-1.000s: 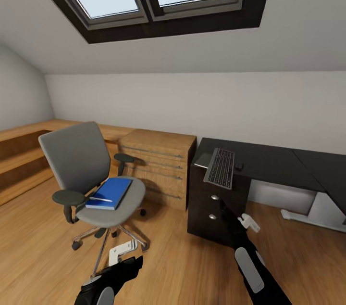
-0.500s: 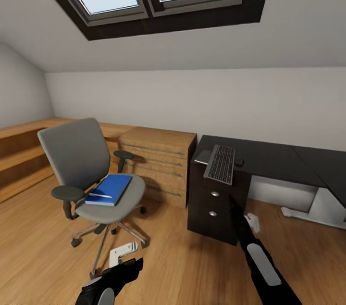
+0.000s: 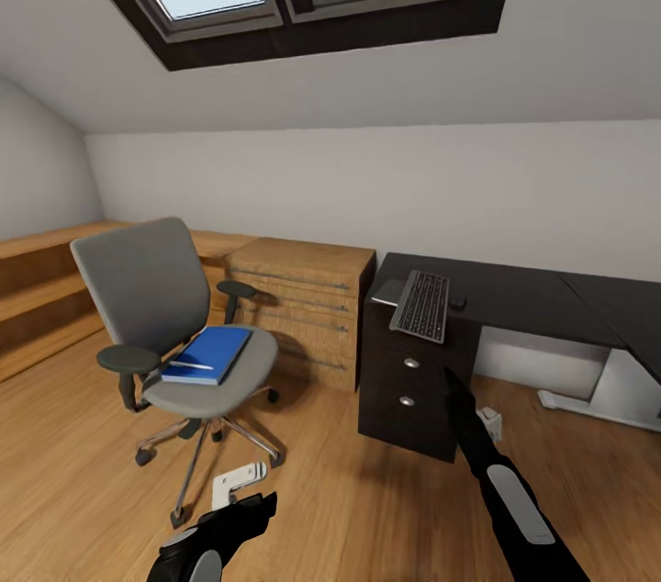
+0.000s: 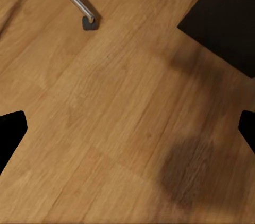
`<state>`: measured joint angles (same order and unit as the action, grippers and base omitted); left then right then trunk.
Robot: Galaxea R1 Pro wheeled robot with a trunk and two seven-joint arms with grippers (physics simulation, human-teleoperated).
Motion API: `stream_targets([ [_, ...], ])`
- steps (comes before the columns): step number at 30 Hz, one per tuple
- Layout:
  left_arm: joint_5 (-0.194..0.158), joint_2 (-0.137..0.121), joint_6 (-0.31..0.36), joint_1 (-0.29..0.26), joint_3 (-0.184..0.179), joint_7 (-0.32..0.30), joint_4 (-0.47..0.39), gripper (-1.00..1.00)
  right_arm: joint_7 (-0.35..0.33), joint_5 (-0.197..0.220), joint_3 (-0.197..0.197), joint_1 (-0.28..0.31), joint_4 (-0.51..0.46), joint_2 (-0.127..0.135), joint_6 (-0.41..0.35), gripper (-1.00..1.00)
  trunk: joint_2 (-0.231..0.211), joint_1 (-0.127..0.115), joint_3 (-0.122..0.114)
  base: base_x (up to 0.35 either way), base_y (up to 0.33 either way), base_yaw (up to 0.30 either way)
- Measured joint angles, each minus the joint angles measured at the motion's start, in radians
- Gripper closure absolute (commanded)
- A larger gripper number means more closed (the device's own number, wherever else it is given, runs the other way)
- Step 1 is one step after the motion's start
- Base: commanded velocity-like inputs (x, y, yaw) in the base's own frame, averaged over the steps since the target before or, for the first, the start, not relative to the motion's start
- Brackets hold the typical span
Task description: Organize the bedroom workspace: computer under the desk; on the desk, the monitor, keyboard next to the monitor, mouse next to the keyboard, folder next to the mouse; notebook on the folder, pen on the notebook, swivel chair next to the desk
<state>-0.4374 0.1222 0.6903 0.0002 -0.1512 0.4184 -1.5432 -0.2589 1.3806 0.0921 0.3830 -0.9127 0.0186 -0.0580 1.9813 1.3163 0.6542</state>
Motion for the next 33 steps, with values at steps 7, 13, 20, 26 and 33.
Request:
stream_targets([
  [7, 0.001, -0.001, -0.002, 0.0, 0.0, 0.002, 0.003, -1.0, -0.002, 0.0, 0.0, 0.0, 0.0, 0.0, 0.0, -1.0, 0.049, 0.027, 0.022, 0.0, 0.0, 0.0],
  [13, 0.0, -0.001, -0.002, 0.0, 0.0, 0.002, 0.004, -1.0, -0.005, 0.0, 0.0, 0.0, 0.0, 0.0, 0.0, -1.0, 0.091, 0.05, 0.041, 0.0, 0.0, 0.0],
  [20, 0.001, -0.001, -0.001, 0.0, 0.0, 0.0, 0.004, -1.0, -0.006, 0.0, -0.001, 0.0, -0.001, 0.0, 0.0, -1.0, 0.091, 0.05, 0.041, 0.0, 0.0, 0.0],
  [26, 0.0, -0.003, -0.004, 0.0, 0.0, -0.006, 0.005, -1.0, -0.006, -0.001, -0.001, 0.0, -0.002, 0.0, 0.001, -1.0, 0.091, 0.05, 0.041, 0.012, 0.0, 0.0],
  [33, 0.0, -0.018, -0.005, 0.0, -0.001, -0.01, 0.005, -1.0, -0.006, -0.001, -0.002, 0.0, -0.002, 0.0, 0.001, -1.0, 0.091, 0.049, 0.041, 0.217, 0.0, 0.0],
])
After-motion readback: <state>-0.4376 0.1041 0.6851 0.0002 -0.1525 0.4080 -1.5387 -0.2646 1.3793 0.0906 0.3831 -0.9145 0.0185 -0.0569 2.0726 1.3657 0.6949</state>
